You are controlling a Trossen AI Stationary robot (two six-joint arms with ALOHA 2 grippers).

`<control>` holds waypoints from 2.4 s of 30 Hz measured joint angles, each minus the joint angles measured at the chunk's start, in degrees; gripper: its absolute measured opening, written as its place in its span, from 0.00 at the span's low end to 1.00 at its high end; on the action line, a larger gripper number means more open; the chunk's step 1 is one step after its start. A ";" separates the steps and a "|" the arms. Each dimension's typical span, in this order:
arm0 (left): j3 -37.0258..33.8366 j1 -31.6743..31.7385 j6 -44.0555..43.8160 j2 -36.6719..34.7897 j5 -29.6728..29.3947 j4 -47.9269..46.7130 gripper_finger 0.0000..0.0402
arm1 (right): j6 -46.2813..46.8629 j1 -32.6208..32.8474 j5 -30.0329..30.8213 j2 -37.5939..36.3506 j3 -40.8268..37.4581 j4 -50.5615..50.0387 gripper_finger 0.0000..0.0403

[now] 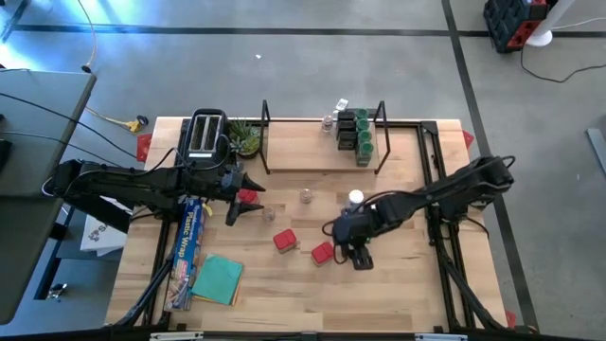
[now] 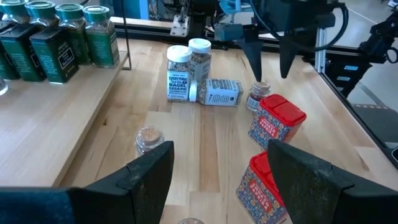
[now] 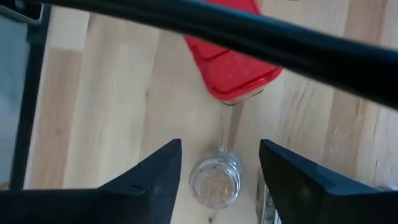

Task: Shelf spices
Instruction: Put the bottom right brown seasoning bottle on the shelf aligned with the other brown seasoning bottle

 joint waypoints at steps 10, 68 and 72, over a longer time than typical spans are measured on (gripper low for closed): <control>0.00 0.04 -0.58 0.01 0.00 0.38 0.63 | -9.87 3.98 3.58 3.86 0.59 -4.53 0.68; 0.00 0.04 -0.66 0.00 0.31 1.24 0.63 | -23.94 -39.74 8.61 19.41 33.38 -10.84 0.41; 0.00 0.04 -0.63 -0.01 0.28 1.22 0.63 | -23.91 -41.15 7.91 22.09 33.38 -10.81 0.41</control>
